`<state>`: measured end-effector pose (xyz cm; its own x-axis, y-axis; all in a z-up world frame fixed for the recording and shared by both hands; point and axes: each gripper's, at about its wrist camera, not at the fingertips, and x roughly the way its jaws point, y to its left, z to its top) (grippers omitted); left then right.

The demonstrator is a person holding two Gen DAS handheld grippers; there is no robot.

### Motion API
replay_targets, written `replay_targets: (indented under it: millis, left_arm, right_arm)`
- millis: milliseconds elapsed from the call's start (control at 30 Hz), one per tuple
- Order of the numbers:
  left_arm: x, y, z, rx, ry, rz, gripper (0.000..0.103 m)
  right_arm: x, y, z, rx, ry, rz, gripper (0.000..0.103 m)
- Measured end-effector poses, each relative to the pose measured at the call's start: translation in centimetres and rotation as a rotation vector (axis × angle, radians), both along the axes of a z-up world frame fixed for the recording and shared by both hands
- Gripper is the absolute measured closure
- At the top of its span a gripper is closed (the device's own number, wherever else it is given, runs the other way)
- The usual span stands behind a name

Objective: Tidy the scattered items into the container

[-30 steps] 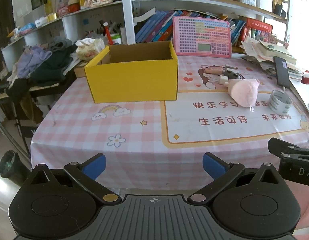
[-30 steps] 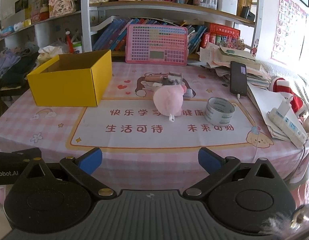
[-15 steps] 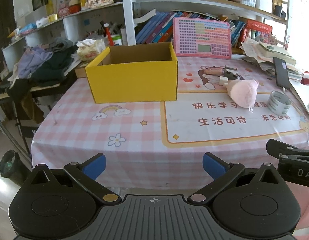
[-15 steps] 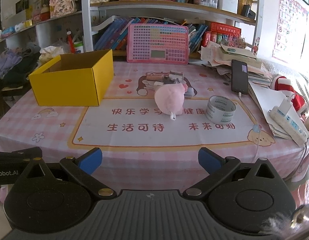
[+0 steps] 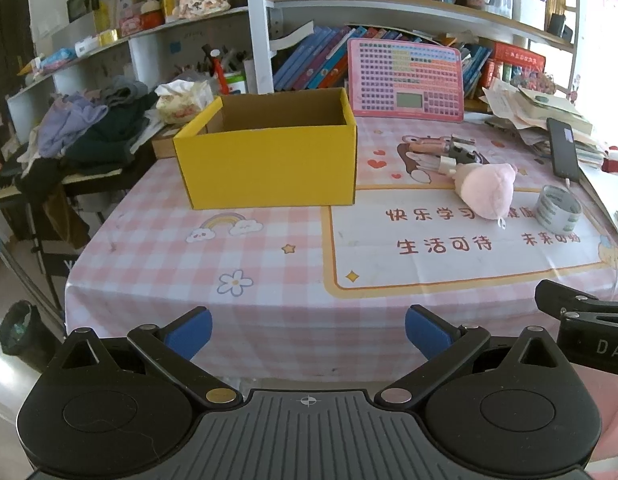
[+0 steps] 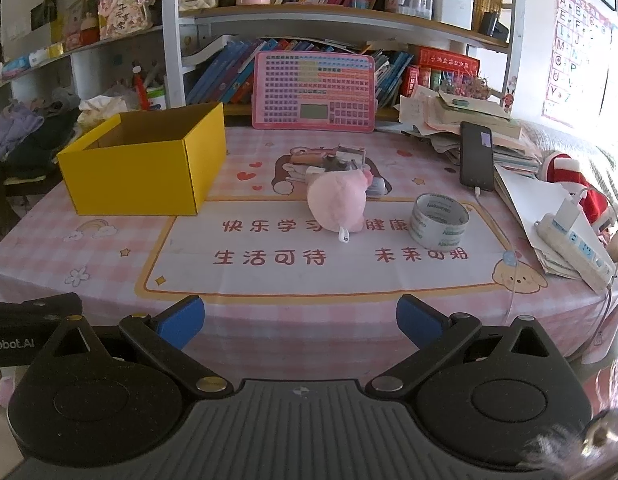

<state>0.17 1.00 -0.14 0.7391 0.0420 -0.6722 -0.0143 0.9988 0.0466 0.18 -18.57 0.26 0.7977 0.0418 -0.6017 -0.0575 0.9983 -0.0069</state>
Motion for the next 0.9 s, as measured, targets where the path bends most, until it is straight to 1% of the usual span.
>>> replay_targets:
  millis: [400, 600, 900]
  left_arm:
    - [-0.21, 0.11, 0.09, 0.002, -0.008, -0.002, 0.000]
    - [-0.21, 0.13, 0.22, 0.010, -0.012, -0.004, 0.000]
    - [-0.06, 0.26, 0.14, 0.012, -0.005, -0.003, 0.000]
  right_arm:
    - [0.06, 0.04, 0.00, -0.001, 0.003, 0.000, 0.000]
    - [-0.01, 0.25, 0.21, -0.028, -0.027, -0.002, 0.000]
    - [0.07, -0.02, -0.04, -0.010, -0.008, -0.009, 0.000]
